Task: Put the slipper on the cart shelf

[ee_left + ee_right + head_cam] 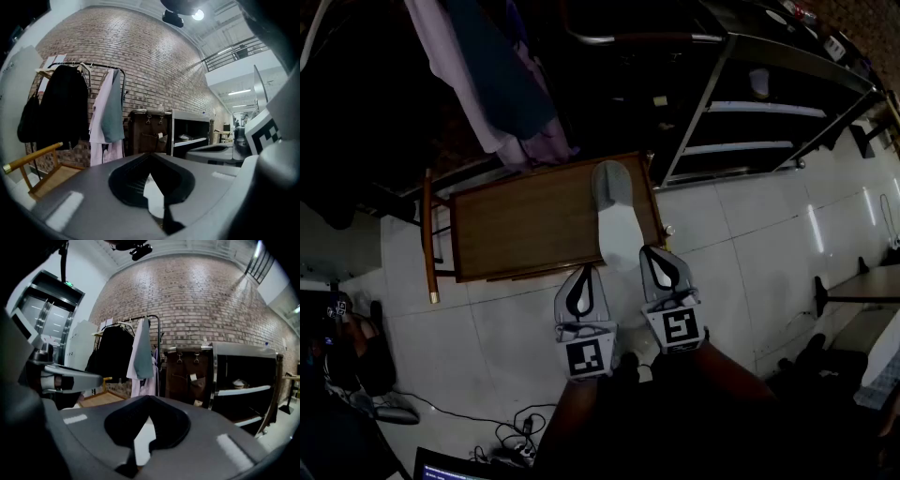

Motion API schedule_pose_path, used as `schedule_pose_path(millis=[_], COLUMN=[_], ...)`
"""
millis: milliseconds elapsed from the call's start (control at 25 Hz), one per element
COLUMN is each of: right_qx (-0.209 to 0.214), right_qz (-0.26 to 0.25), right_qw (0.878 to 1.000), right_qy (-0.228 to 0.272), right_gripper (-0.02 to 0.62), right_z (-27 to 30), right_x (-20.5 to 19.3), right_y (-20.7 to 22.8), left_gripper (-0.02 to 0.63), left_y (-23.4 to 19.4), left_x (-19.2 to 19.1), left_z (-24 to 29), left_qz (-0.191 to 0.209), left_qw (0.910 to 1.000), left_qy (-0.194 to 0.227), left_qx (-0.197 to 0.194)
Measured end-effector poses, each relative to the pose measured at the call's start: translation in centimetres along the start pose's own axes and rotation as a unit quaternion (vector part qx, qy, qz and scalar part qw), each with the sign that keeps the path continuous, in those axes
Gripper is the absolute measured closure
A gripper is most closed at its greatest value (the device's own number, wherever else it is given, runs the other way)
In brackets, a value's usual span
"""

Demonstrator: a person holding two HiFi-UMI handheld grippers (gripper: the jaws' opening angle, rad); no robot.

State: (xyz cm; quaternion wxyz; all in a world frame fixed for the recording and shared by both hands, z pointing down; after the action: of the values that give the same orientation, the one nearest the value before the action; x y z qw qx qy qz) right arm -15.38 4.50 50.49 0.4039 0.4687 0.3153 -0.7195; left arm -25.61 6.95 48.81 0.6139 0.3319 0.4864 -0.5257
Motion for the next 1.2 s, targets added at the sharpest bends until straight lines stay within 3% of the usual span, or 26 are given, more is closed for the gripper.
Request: schedule_pose_path(millis=[160,400,680,840,1080,1200], right_qx=[0.004,0.035,0.049,0.059,0.086,0.103], right_qz=[0.034,0.090,0.230,0.322,0.459,0.503], right_qw=[0.997,0.988,0.955,0.923,0.853,0.825], right_qy=[-0.065,-0.120,-0.180,-0.201,-0.233,-0.237], right_gripper=[0.566,0.503,0.386,0.317,0.281,0.268], right_z=[1.5,2.6,4.1,4.9,5.6,6.3], right_x=[-4.4,-8.1,-12.3,-14.4,-18.5,-19.4], right_y=[0.2,-0.6,0.0,0.3,-0.8,-1.2], left_gripper=[0.591,0.591,0.591,0.591,0.591,0.591], left_y=[-0.4,-0.6,-0.8,-0.7,-0.8,-0.9], left_x=[-0.6,-1.5,-2.1,-2.4,-2.4,-2.6], left_z=[0.6,1.2,1.5,1.6,1.3,1.1], left_qz=[-0.002,-0.005,-0.003,-0.009,-0.004,-0.002], left_qw=[1.0000,0.9999,0.9998,0.9996,0.9995,0.9994], left_qy=[-0.002,-0.010,-0.021,-0.025,-0.029,-0.031], left_qx=[0.001,-0.001,-0.005,-0.006,-0.014,-0.016])
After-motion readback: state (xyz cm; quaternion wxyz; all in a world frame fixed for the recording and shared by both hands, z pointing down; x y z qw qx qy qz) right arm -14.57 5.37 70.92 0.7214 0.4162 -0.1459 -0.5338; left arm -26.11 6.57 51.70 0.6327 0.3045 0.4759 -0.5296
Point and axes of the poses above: the fingertips, and each gripper's own axes: z forward along the fingers, y to its right, x out of its top, the point moved 1 cm from there along -z, backward along the fingers, and after that the axes turned 9 degrees about -y, right-handed, at the moved point
